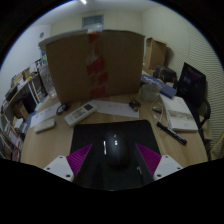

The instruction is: Arrange mouse

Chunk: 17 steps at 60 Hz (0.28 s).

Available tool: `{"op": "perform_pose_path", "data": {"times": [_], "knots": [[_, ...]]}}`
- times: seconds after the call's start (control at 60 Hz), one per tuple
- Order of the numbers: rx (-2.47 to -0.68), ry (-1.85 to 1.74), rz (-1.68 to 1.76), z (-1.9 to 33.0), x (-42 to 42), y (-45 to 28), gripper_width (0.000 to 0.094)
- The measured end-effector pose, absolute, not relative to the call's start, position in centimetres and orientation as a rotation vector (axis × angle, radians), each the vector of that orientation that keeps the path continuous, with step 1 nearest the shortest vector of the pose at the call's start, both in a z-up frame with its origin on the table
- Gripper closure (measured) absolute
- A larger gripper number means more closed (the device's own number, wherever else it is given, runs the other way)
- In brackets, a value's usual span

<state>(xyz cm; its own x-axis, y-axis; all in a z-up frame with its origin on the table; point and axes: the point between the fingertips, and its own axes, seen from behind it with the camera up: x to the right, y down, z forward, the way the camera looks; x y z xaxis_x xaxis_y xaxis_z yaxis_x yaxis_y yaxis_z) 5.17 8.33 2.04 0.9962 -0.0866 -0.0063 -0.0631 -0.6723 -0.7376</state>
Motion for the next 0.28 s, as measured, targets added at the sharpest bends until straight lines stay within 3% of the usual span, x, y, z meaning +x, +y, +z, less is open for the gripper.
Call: {"op": "perform_pose_path", "data": {"times": [0.15,0.283], "knots": [[-2.286,0.144,-0.081,7.2,2.8,2.3,0.0089],[-2.302,0.218,-0.042,9.7,0.0,-4.4,0.0084]]}}
